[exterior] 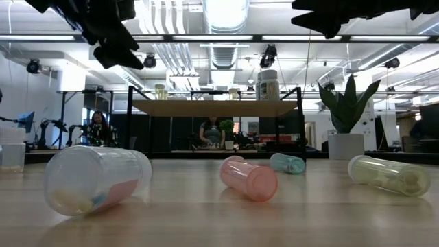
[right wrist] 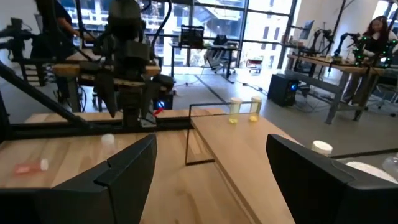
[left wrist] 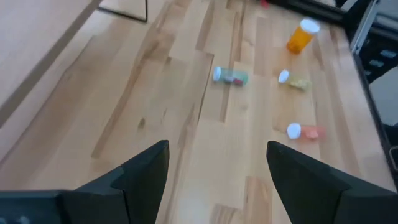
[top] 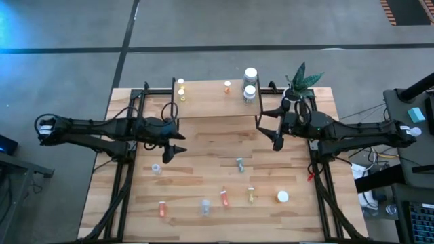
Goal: Pick and place medicine bottles onto shelf by color
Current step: Put the transparent pill bottle on the shelf
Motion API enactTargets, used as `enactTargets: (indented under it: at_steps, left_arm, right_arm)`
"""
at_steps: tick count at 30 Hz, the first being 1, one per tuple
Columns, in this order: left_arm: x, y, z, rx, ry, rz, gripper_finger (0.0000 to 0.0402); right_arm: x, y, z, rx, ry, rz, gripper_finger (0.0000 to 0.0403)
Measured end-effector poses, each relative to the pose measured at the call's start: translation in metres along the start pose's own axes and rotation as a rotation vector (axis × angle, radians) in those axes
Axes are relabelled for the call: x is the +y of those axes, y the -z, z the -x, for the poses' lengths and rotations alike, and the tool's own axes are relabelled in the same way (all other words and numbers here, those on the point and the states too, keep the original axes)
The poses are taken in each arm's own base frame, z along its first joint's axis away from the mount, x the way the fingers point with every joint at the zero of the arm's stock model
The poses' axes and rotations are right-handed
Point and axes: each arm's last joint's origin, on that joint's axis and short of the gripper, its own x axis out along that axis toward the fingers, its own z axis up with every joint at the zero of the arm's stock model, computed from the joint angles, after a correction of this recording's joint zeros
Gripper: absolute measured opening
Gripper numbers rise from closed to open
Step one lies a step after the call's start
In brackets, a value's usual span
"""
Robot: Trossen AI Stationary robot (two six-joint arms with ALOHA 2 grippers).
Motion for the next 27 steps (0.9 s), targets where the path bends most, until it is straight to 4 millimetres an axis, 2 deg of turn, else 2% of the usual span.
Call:
enactTargets:
  at_steps: [8, 17, 27]
  left_arm:
    - [0.000, 0.001, 0.010, 0.108, -0.027, 0.067, 0.0254]
    - [-0.001, 0.000, 0.030, 0.366, -0.106, 0.180, 0.0254]
    - [0.002, 0.018, 0.045, 0.628, -0.152, 0.281, 0.0254]
  right_arm:
    - [0.001, 0.002, -0.002, 0.012, -0.003, 0.005, 0.0292]
    - [0.002, -0.003, 0.003, -0.018, -0.023, -0.010, 0.0284]
    - [0.006, -0.005, 0.007, -0.036, -0.050, 0.005, 0.0270]
